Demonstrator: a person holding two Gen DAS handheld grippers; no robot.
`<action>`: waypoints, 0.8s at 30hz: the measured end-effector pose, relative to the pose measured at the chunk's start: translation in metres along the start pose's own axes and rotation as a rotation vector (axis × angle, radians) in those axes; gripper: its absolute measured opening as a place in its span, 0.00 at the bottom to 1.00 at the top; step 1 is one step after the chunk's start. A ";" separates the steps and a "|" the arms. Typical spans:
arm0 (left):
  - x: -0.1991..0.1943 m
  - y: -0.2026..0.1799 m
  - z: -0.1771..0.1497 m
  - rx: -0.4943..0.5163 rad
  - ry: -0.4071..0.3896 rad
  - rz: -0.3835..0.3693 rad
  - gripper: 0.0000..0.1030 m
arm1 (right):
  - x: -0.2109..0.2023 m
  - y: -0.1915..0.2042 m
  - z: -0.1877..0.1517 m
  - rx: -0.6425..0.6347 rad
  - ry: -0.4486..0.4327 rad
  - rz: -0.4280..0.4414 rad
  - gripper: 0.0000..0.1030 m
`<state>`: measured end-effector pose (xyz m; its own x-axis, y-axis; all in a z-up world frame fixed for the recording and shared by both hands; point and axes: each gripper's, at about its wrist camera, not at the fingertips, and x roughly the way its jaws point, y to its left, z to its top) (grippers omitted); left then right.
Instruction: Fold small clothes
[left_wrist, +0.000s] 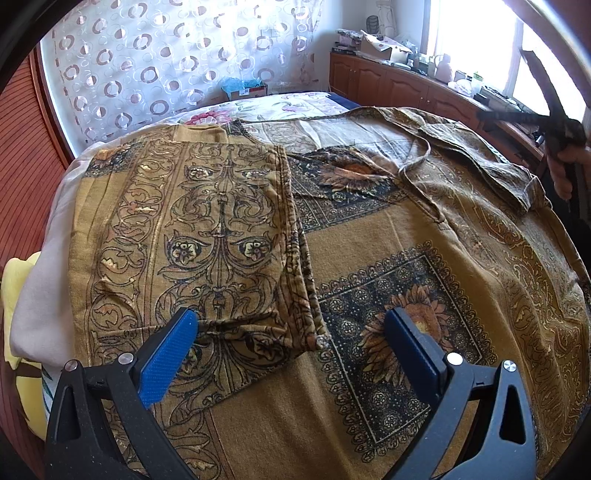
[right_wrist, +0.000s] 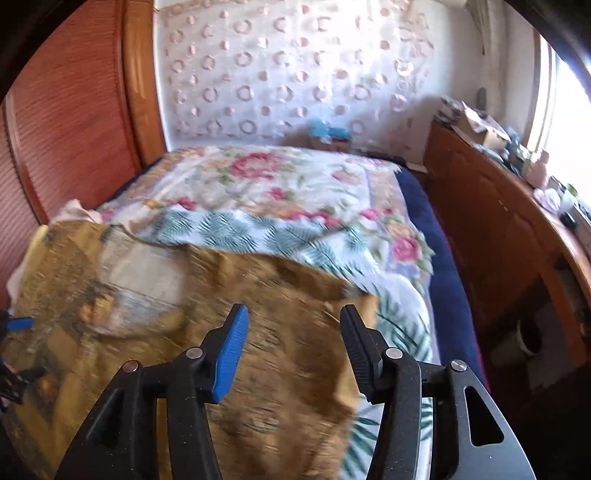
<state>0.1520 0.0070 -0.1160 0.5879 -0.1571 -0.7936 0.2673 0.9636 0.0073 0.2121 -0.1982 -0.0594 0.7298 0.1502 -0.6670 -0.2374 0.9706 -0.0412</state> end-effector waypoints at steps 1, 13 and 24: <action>-0.001 0.000 0.000 -0.004 -0.003 0.001 0.98 | 0.008 -0.004 -0.004 0.007 0.019 -0.007 0.52; -0.057 0.045 0.017 -0.071 -0.226 0.140 0.98 | 0.050 -0.031 -0.019 0.066 0.096 0.036 0.33; -0.041 0.106 0.039 -0.136 -0.168 0.180 0.98 | 0.044 -0.055 -0.021 0.087 0.062 0.007 0.03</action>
<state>0.1861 0.1068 -0.0587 0.7381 -0.0040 -0.6746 0.0490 0.9977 0.0478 0.2440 -0.2490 -0.1019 0.6864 0.1472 -0.7122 -0.1832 0.9827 0.0265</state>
